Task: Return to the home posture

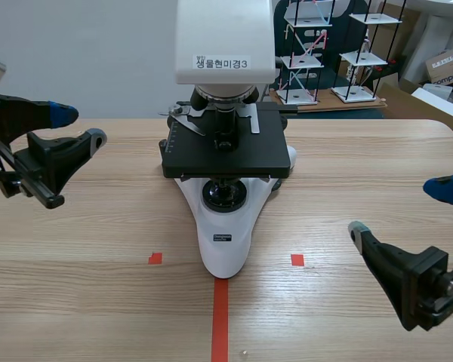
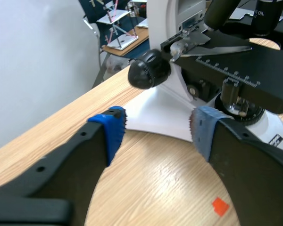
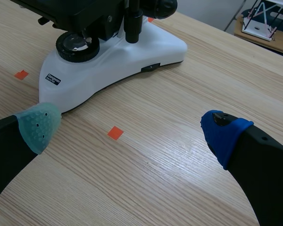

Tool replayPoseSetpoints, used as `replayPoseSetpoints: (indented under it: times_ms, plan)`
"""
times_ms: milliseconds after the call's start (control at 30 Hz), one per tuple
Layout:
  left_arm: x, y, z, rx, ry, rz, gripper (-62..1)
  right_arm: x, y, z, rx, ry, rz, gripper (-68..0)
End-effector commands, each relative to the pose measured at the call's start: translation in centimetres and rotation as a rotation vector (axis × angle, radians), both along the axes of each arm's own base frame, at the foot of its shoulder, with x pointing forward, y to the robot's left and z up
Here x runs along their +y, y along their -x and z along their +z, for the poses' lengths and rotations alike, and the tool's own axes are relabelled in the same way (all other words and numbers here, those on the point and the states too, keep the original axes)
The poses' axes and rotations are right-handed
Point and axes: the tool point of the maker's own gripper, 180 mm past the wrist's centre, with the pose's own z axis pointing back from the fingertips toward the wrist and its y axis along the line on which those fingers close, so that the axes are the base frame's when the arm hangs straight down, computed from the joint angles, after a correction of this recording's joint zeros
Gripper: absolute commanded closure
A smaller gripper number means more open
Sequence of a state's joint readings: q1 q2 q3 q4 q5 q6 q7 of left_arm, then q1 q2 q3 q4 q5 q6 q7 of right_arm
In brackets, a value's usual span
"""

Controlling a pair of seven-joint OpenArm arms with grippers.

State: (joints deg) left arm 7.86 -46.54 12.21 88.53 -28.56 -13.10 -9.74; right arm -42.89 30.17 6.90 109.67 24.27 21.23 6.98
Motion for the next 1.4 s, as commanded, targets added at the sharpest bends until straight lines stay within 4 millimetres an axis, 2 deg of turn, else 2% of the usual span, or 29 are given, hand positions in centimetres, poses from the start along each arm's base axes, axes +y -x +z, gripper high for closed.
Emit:
replayPoseSetpoints:
  times_ms: [0,267,467,667,867,1000,1133,1367]
  plan:
    - [-0.1,0.7,1.1,-0.024,0.023,-0.003,-38.0,0.2,-0.2,0.7,-0.024,-0.008,0.007,-67.9]
    - [2.0,4.6,1.0,0.003,0.041,0.097,-51.6,0.2,-0.2,0.7,-0.024,-0.008,0.007,-67.9]
    - [2.9,7.0,1.3,-0.029,-0.034,0.196,-52.8,0.2,-0.2,0.7,-0.024,-0.008,0.007,-67.9]
    - [1.5,9.2,0.6,-0.010,-0.109,0.214,-52.8,0.2,-0.2,0.7,-0.024,-0.008,0.007,-67.9]
    - [0.2,10.6,0.8,0.014,-0.082,0.192,-53.0,0.2,-0.2,0.7,-0.024,-0.008,0.007,-67.9]
    - [-0.4,10.9,0.7,0.031,-0.072,0.159,-57.1,0.2,-0.2,0.7,-0.024,-0.008,0.007,-67.9]
    - [-0.6,10.9,0.7,0.033,-0.069,0.147,-57.2,0.2,-0.2,0.7,-0.024,-0.008,0.007,-67.9]
    - [-3.4,11.6,0.3,0.078,-0.032,0.014,-57.2,0.2,-0.2,0.7,-0.024,-0.008,0.007,-67.9]
